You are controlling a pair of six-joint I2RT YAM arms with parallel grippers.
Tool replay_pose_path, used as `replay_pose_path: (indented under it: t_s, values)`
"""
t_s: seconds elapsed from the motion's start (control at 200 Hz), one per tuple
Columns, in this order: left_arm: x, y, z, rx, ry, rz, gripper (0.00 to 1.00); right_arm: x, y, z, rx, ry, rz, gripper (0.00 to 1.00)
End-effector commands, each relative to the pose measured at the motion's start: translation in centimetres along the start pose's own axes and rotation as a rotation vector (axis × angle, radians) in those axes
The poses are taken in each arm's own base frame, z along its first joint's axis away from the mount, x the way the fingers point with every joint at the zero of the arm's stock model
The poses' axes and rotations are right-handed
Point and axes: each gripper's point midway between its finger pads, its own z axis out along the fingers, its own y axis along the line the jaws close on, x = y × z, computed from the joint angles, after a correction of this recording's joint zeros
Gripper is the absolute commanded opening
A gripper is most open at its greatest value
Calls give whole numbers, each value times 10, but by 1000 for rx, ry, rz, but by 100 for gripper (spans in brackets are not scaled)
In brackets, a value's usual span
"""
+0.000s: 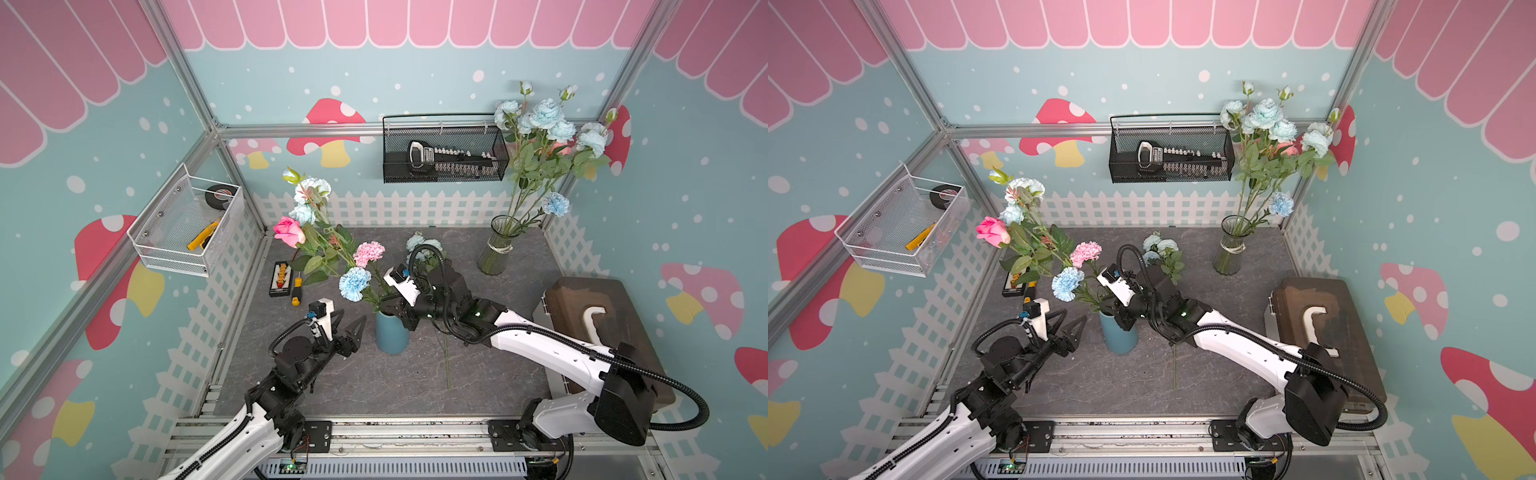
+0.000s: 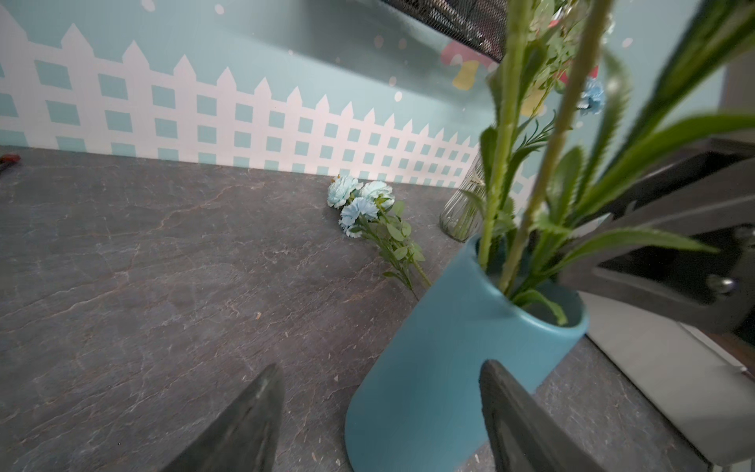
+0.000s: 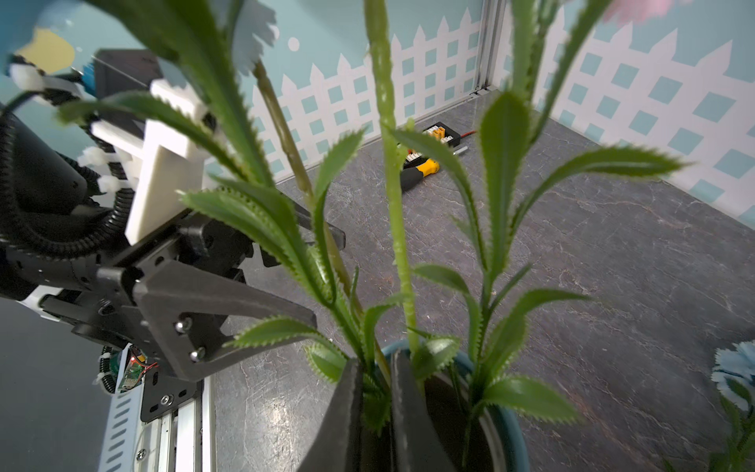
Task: Pick out blue flowers from the vase
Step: Adjust the flower in the vase.
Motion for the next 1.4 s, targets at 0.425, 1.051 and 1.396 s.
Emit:
replay_pose_path:
  t_s: [0.425, 1.051, 1.396]
  values:
    - [-29, -56, -5, 217, 36, 12, 72, -66, 7, -45, 61, -168, -76, 2]
    - [-43, -91, 50, 236, 18, 89, 72, -90, 15, -73, 51, -269, -33, 0]
    - [-49, -96, 74, 218, 6, 107, 67, -86, 21, -75, 20, -283, -18, 1]
